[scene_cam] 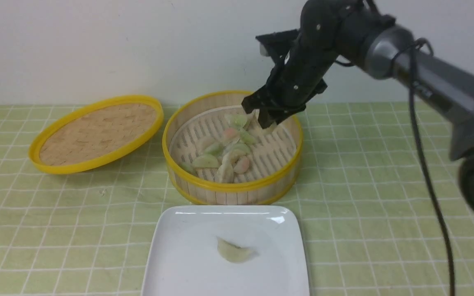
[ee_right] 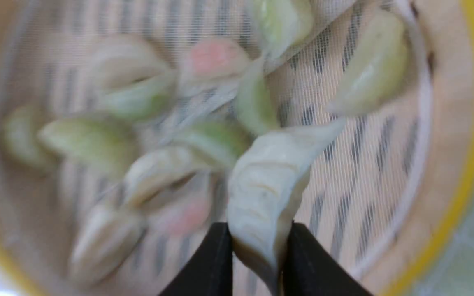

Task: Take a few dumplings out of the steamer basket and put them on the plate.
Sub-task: Use the right arm to grab a dumpling from inside the steamer, then use the right arm to put the dumpling into the plate

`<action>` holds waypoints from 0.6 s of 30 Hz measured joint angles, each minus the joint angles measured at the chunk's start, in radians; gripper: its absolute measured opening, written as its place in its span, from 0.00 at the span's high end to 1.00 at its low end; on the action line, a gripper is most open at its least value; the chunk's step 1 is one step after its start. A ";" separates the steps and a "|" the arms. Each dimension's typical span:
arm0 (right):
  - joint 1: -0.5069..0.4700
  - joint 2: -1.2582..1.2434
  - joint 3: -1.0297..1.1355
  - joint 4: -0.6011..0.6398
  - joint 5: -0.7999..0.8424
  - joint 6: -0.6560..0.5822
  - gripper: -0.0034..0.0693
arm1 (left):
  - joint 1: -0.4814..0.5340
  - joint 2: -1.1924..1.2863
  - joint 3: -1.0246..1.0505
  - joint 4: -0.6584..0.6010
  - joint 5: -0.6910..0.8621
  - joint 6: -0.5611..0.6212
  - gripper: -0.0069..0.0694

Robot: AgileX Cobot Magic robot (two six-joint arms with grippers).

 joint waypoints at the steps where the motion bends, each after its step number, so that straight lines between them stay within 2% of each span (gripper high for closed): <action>1: 0.001 -0.084 0.087 0.011 -0.001 0.002 0.76 | 0.000 0.000 0.000 -0.005 0.000 0.000 0.92; 5: 0.024 -0.253 0.373 0.049 -0.002 -0.006 0.76 | 0.000 0.000 0.000 -0.008 0.000 0.014 0.92; 10: 0.150 -0.360 0.696 0.072 -0.010 0.000 0.76 | 0.000 0.000 0.000 -0.007 -0.001 0.051 0.92; 13: 0.221 -0.354 0.795 0.065 -0.084 0.011 0.76 | 0.000 0.000 0.000 -0.007 -0.001 0.069 0.92; 16: 0.252 -0.331 0.826 0.048 -0.161 0.032 0.76 | 0.000 0.000 0.000 -0.007 -0.001 0.078 0.92; 18: 0.256 -0.305 0.826 0.053 -0.203 0.055 0.70 | 0.000 0.000 0.000 -0.007 -0.001 0.083 0.92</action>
